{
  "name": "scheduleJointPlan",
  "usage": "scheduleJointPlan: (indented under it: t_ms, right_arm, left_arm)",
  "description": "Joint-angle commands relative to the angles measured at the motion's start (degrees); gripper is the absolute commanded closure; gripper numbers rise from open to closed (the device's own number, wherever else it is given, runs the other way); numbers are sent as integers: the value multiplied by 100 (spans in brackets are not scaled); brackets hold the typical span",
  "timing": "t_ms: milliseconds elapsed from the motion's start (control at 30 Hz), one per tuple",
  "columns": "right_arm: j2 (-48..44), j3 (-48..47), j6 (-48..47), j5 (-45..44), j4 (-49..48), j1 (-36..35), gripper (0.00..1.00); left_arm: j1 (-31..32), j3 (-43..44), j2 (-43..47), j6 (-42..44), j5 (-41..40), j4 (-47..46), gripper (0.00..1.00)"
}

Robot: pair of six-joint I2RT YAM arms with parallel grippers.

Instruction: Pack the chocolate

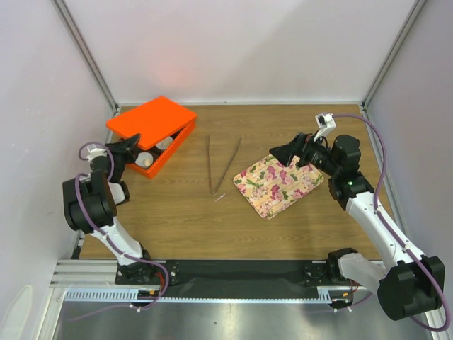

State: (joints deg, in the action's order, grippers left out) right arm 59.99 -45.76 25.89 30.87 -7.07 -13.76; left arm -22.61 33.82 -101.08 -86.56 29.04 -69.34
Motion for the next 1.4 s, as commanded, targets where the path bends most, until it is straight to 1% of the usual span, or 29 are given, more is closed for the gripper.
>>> scheduleJointPlan:
  t_ms: [0, 33, 100, 233, 300, 367, 400, 500, 567, 733, 800, 833, 1033, 1067, 1100, 1167, 1200, 1233, 1367]
  right_arm:
    - [-119, -135, -102, -64, -5, -30, 0]
    - [-110, -135, -93, -64, 4, -30, 0]
    - [-119, -144, -93, -64, 21, -30, 0]
    - [-154, -135, -119, -81, 65, -30, 0]
    - [-163, -135, -119, -81, 83, -30, 0]
    - [-180, -135, -119, -81, 109, -39, 0]
    - [-198, -135, -137, -90, 136, -30, 0]
    - [-233, -126, -154, -125, 188, -22, 0]
    - [-259, -118, -163, -134, 197, -22, 0]
    - [-286, -83, -137, -134, 197, -22, 0]
    - [-294, -91, -128, -125, 215, -39, 0]
    - [-303, -83, -137, -117, 215, -48, 0]
    - [-382, -83, -137, -152, 268, -39, 0]
    - [-391, -74, -128, -160, 268, -39, 0]
    - [-391, -74, -128, -152, 276, -39, 0]
    - [-417, -74, -119, -152, 303, -39, 0]
    - [-435, -74, -119, -152, 320, -39, 0]
    - [-444, -82, -137, -152, 329, -39, 0]
    - [-523, -100, -146, -187, 417, -39, 0]
  left_arm:
    - [-138, -130, 220, 377, -135, -352, 85]
    - [-164, -183, 237, 395, -135, -326, 80]
    - [-165, -201, 299, 508, -135, -159, 77]
    - [-191, -227, 369, 667, -153, 122, 67]
    - [-200, -262, 404, 728, -170, 218, 66]
    - [-226, -280, 431, 781, -196, 315, 62]
    - [-226, -289, 483, 851, -205, 455, 59]
    - [-252, -289, 571, 1018, -232, 649, 55]
    - [-261, -271, 668, 1141, -267, 930, 49]
    - [-279, -306, 966, 1370, -389, 1545, 43]
    - [-297, -280, 1046, 1501, -416, 1739, 43]
    - [-314, -219, 1098, 1554, -425, 1888, 39]
    - [-314, 27, 1512, 1959, -671, 3118, 32]
    - [-314, 80, 1573, 2020, -741, 3433, 30]
    - [-305, 133, 1687, 2116, -872, 3793, 26]
    - [-314, 221, 1802, 2240, -996, 4128, 24]
    - [-305, 299, 1854, 2371, -1179, 4383, 22]
    - [-314, 474, 1942, 2442, -1277, 5012, 21]
    - [-323, 792, 2118, 2644, -1787, 6158, 15]
